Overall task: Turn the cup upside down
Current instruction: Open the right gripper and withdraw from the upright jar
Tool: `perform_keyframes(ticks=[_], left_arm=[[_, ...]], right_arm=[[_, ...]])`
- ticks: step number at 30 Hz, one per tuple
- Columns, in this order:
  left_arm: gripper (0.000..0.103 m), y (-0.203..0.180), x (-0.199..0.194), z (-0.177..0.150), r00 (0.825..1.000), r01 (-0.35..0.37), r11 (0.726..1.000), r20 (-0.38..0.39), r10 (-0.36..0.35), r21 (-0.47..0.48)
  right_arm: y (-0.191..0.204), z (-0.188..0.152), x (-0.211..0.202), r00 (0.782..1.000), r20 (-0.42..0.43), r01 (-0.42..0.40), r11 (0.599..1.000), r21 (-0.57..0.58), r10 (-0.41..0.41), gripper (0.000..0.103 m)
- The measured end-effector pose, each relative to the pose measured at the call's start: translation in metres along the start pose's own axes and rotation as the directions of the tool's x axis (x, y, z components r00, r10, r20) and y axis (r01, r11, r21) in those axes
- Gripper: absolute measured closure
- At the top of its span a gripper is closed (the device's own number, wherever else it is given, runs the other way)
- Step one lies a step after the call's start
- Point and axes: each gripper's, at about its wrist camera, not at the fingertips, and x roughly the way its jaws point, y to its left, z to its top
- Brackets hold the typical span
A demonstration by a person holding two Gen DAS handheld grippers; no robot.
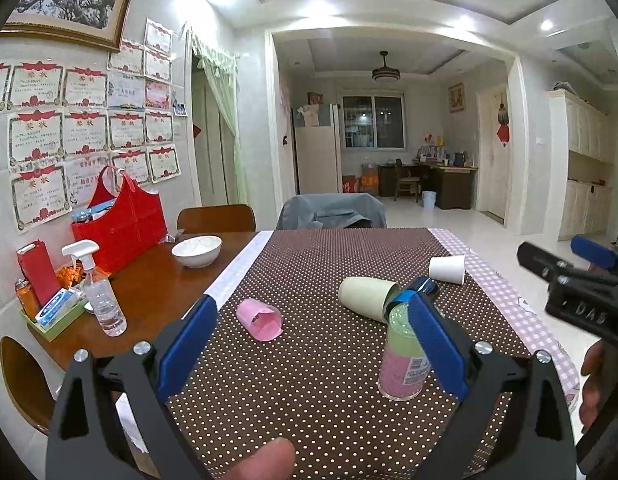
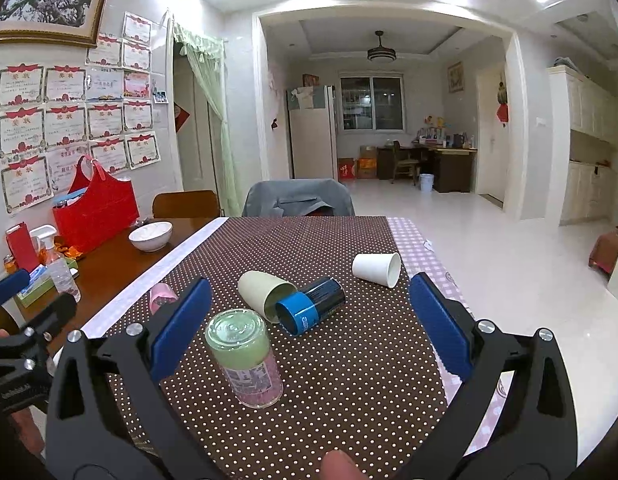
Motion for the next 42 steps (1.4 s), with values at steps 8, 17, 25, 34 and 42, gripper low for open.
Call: perform_keyframes(ticks=[8, 17, 25, 34, 42], left_arm=[[0.008, 0.001, -0.005, 0.003, 1.0, -0.016, 1.0, 0.015, 0.016, -0.004], [0.008, -0.001, -0.006, 0.004, 0.999, -0.034, 0.999, 0.022, 0.034, -0.003], [0.008, 0.0, -0.005, 0.004, 0.999, -0.047, 0.999, 0.025, 0.047, -0.005], [0.008, 0.0, -0.006, 0.003, 0.998, -0.043, 0.999, 0.037, 0.043, -0.009], [0.004, 0.001, -0.006, 0.002, 0.998, -0.043, 0.999, 0.04, 0.044, -0.023]], right_arm=[[0.008, -0.004, 0.003, 1.0, -0.023, 0.0, 1.0, -0.012, -0.001, 0.006], [0.013, -0.008, 0.006, 0.999, -0.041, -0.016, 1.0, -0.019, 0.015, 0.006], [0.014, -0.009, 0.007, 0.999, -0.044, -0.017, 1.0, -0.019, 0.016, 0.006], [0.019, -0.01, 0.009, 0.998, -0.052, -0.026, 0.999, -0.025, 0.025, 0.006], [0.02, -0.01, 0.01, 0.998, -0.057, -0.034, 0.999, -0.023, 0.033, 0.006]])
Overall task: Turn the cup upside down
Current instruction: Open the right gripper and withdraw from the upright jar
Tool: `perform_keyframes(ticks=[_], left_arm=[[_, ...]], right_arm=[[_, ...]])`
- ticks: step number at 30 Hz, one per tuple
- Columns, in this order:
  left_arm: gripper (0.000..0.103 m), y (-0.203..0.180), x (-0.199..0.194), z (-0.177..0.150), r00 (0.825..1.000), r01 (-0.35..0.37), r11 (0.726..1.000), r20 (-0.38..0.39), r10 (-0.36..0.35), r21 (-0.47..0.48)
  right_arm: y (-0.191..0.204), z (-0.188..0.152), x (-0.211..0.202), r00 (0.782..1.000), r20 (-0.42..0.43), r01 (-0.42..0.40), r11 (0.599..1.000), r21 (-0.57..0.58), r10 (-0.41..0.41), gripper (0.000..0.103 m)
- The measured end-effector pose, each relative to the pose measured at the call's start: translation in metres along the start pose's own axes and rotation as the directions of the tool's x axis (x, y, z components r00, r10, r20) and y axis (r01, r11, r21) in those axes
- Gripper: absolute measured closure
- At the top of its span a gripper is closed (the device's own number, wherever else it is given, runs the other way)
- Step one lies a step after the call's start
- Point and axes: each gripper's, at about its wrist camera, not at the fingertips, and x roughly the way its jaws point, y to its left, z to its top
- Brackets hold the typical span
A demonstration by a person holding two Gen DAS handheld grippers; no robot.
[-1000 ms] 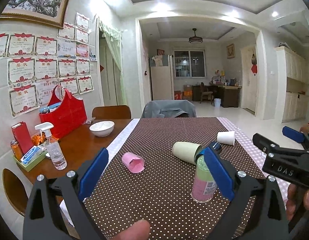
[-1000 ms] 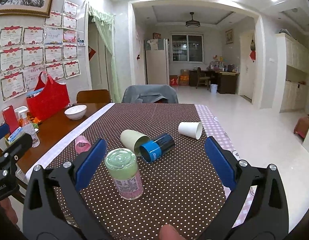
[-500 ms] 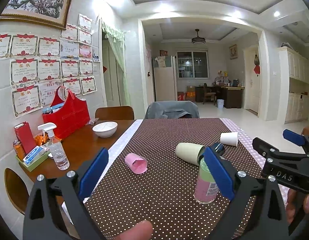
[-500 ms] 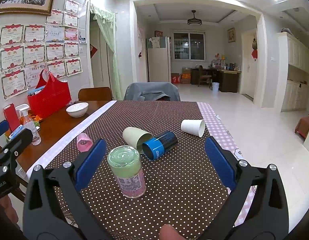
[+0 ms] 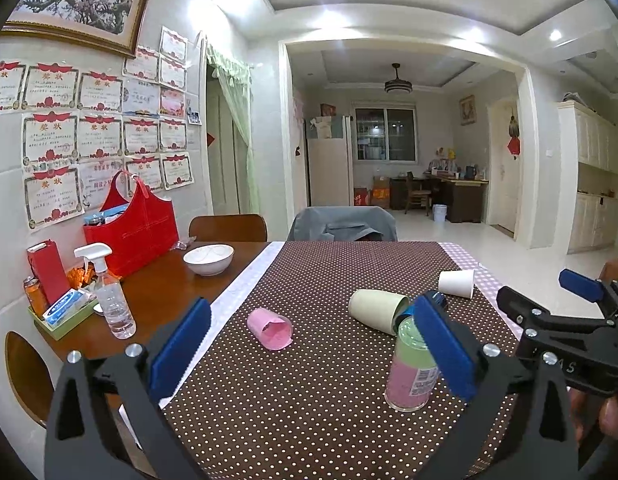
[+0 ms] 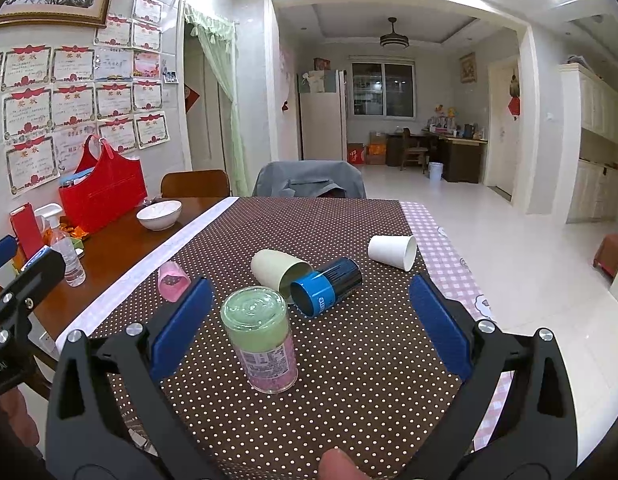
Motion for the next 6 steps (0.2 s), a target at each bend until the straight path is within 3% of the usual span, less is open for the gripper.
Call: perform_keyframes(ticks=[6], left_arm=[[0.004, 0.0002, 0.0029, -0.0004, 1.0, -0.012, 1.0, -0.008, 0.013, 0.008]], right_arm=[[0.0004, -0.0008, 0.0008, 1.0, -0.003, -0.005, 1.0, -0.002, 0.005, 0.006]])
